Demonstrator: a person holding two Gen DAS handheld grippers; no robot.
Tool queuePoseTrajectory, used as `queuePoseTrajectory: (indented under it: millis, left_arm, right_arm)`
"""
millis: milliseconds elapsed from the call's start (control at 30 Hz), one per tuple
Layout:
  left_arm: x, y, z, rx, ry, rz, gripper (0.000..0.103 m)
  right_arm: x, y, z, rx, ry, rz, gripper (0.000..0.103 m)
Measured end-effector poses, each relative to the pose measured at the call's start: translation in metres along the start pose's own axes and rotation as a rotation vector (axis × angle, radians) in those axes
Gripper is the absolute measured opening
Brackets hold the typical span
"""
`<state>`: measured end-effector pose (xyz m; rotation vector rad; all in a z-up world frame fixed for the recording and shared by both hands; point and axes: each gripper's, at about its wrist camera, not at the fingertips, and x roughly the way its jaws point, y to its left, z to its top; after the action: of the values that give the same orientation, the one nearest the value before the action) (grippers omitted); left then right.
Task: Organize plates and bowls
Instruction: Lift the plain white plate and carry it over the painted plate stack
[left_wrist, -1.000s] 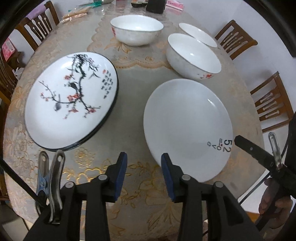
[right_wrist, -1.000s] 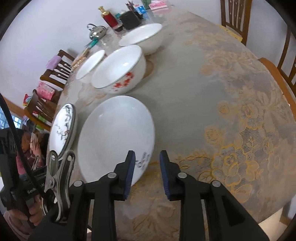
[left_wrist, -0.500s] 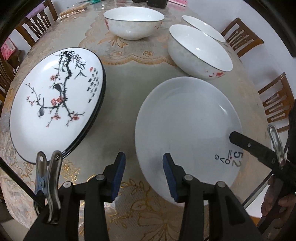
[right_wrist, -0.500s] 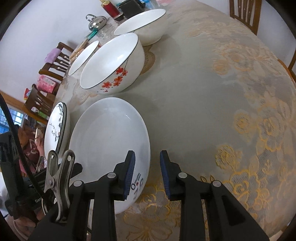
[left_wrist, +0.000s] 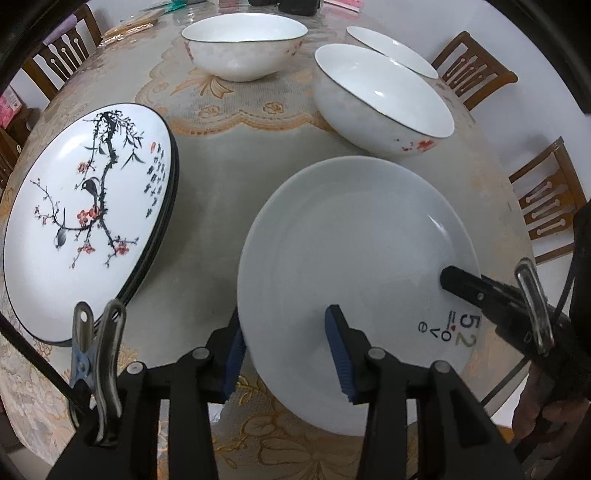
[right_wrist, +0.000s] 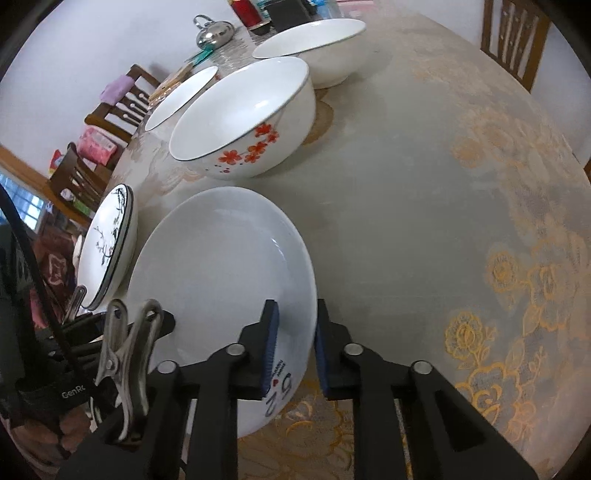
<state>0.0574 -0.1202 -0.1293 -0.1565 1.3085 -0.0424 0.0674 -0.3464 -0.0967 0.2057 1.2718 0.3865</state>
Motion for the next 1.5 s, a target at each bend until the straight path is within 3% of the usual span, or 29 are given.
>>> queuePoseTrajectory:
  millis: [433, 700, 1067, 1500]
  left_arm:
    - [-0.029, 0.005, -0.026, 0.027, -0.017, -0.008, 0.039]
    - [-0.064, 0.028, -0.031, 0.003, -0.073, 0.006, 0.039]
    - [-0.103, 0.089, -0.031, -0.065, -0.121, 0.038, 0.039]
    - [-0.091, 0.166, -0.017, -0.122, -0.080, 0.069, 0.039]
  right_arm:
    - [-0.019, 0.011, -0.021, 0.013, -0.018, -0.005, 0.017]
    - [-0.035, 0.044, -0.020, -0.015, -0.055, 0.022, 0.017]
    - [-0.025, 0.114, -0.007, -0.060, -0.063, 0.058, 0.017]
    - [0.029, 0.178, -0.001, -0.059, 0.014, 0.045, 0.017]
